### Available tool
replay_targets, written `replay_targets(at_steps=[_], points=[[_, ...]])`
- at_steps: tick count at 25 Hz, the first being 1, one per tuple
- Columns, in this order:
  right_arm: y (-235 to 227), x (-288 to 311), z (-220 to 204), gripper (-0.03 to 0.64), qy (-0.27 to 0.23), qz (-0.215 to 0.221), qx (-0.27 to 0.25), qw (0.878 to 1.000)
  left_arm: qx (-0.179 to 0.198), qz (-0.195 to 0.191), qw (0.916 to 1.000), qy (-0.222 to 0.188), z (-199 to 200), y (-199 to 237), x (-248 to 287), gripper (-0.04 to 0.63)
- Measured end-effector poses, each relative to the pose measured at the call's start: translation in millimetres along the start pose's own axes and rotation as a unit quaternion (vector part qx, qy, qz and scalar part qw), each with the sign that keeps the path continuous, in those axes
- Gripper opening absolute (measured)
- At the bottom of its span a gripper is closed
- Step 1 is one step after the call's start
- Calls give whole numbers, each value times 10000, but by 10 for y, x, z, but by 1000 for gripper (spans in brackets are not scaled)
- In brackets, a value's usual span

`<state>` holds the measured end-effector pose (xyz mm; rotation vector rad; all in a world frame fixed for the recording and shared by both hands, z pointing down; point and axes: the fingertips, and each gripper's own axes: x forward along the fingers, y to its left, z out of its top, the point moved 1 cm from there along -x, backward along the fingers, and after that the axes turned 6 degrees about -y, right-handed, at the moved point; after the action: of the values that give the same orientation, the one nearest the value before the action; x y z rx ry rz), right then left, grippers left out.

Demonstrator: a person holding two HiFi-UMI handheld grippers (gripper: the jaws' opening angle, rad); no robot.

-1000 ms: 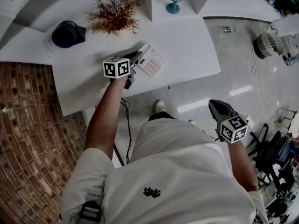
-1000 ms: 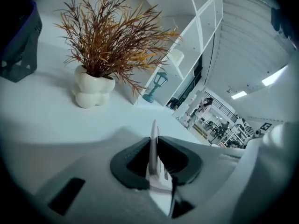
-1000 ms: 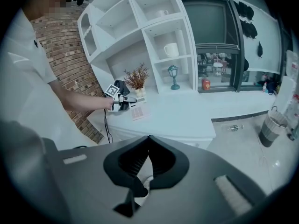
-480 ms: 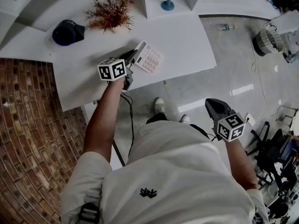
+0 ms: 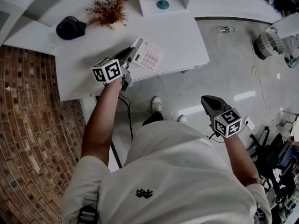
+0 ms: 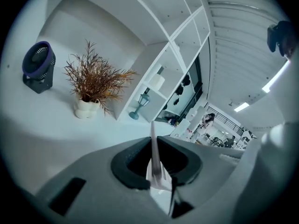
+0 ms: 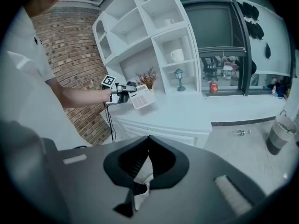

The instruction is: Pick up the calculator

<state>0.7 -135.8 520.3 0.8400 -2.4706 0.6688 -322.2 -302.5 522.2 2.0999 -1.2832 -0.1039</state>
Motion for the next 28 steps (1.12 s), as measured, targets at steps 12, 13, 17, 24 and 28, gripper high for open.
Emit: replay_targets(at_steps=[12,13,17,24,28], points=[[-117,-389,-263,12,-33,376,-135,9992,-104,165,9991,-369,-114,-790,-339,49],[-112,-406,-277,12,-36,415,-147,9990,-103,169,9990,-391,-127,-845,-372,49],[-97,-492,-345,12,-49,545,-204,9983,-110,146,9986,-487,-172,-1103,-495,49],[-110,-648,-515,12,-5,733,-285,9969,-74,98,9980,-617,-284,-1594,-649,49],[-79,-731,-581,12,-11,807,-365,9961,-30,44,9975,-711,-331,-1845,-757,50]])
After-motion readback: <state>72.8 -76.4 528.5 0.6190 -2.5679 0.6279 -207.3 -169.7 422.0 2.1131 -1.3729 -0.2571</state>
